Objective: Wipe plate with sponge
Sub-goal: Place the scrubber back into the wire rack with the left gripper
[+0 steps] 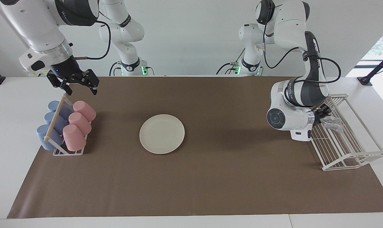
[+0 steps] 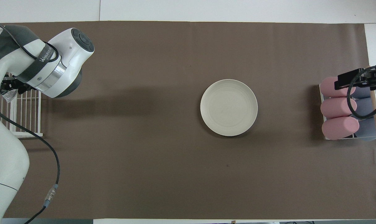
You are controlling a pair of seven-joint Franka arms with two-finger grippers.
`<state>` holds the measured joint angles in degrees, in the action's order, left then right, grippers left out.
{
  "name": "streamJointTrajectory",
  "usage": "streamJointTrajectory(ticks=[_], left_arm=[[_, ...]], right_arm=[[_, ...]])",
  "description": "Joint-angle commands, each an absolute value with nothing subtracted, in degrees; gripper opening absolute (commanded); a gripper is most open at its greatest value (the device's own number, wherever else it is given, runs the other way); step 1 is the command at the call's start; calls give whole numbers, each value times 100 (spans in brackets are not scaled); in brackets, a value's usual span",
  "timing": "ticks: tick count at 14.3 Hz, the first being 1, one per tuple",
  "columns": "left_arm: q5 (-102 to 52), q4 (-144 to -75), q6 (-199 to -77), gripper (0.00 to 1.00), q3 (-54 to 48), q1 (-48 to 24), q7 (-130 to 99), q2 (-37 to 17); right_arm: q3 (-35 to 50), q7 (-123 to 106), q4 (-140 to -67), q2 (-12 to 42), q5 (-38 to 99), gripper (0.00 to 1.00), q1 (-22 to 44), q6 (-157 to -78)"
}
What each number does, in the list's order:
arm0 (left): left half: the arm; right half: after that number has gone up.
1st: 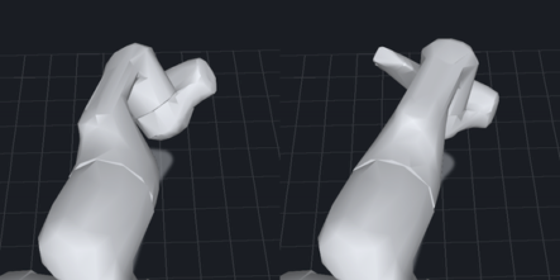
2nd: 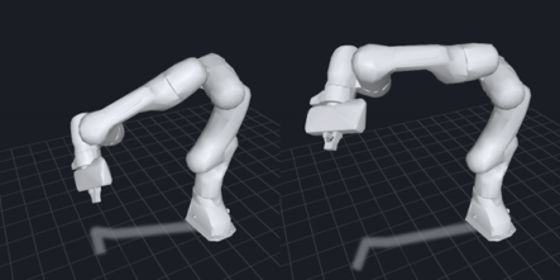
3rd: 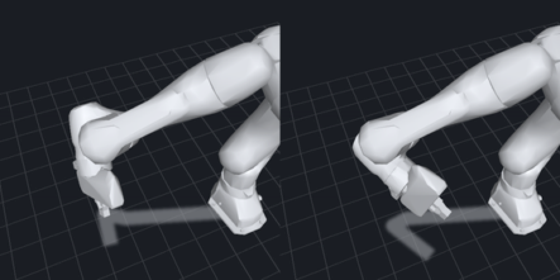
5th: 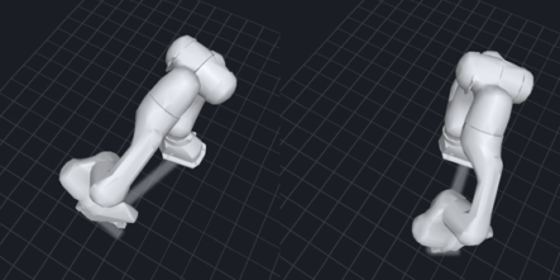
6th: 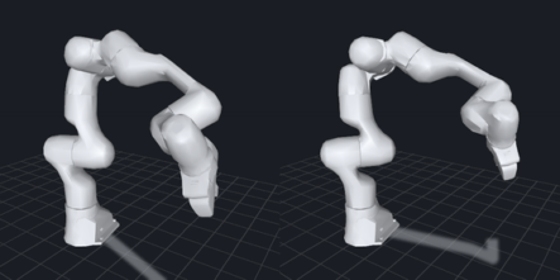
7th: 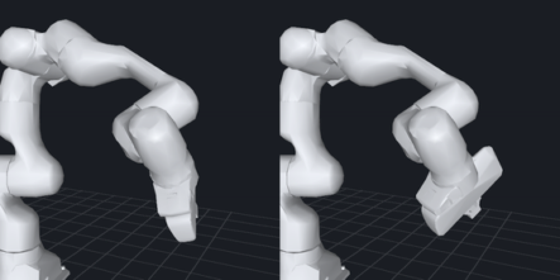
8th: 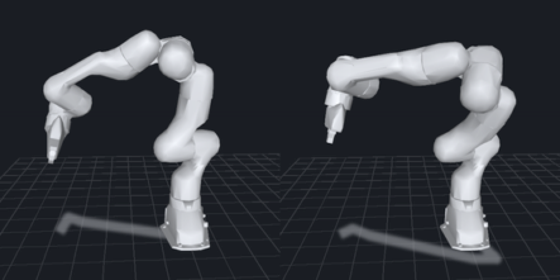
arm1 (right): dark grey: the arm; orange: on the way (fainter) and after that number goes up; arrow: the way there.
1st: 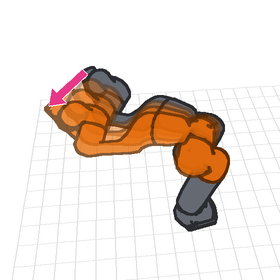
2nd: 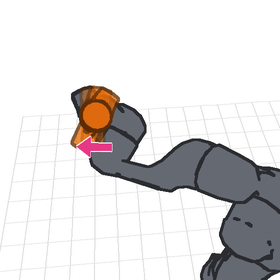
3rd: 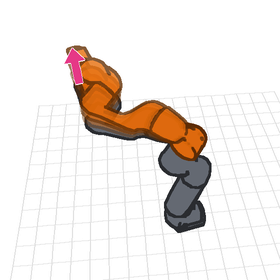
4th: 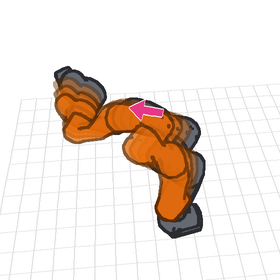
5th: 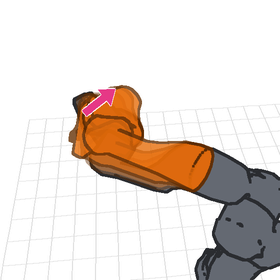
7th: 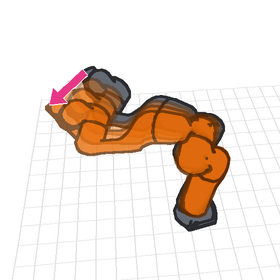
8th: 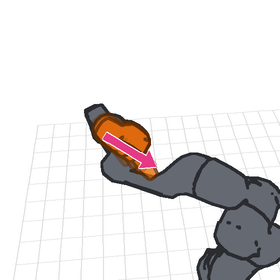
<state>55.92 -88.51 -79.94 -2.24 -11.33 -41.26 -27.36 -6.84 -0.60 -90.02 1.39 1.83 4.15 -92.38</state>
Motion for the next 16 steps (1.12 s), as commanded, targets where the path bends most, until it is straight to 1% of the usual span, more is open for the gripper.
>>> streamJointTrajectory(ticks=[1, 7, 9, 12, 16], left_arm=[[5528, -8807, -8086, 100, -229, -1063, -4201, -2760], [5467, -8763, -8086, 100, -246, -1064, -4149, -2663], [5056, -8745, -8208, 100, -263, -959, -4061, -2383], [4309, -8736, -8420, 100, -220, -818, -3492, -1786], [3501, -8719, -8429, 100, -202, -739, -3059, -1267]], right_arm=[[-642, 53, -8895, 202, 176, 100, 378, -9176], [-633, 62, -8894, 202, 176, 100, 396, -9176], [-633, 62, -8895, 202, 176, 100, 387, -9176], [-633, 62, -8895, 202, 176, 100, 396, -9176], [-624, 62, -8895, 202, 176, 100, 396, -9176]])
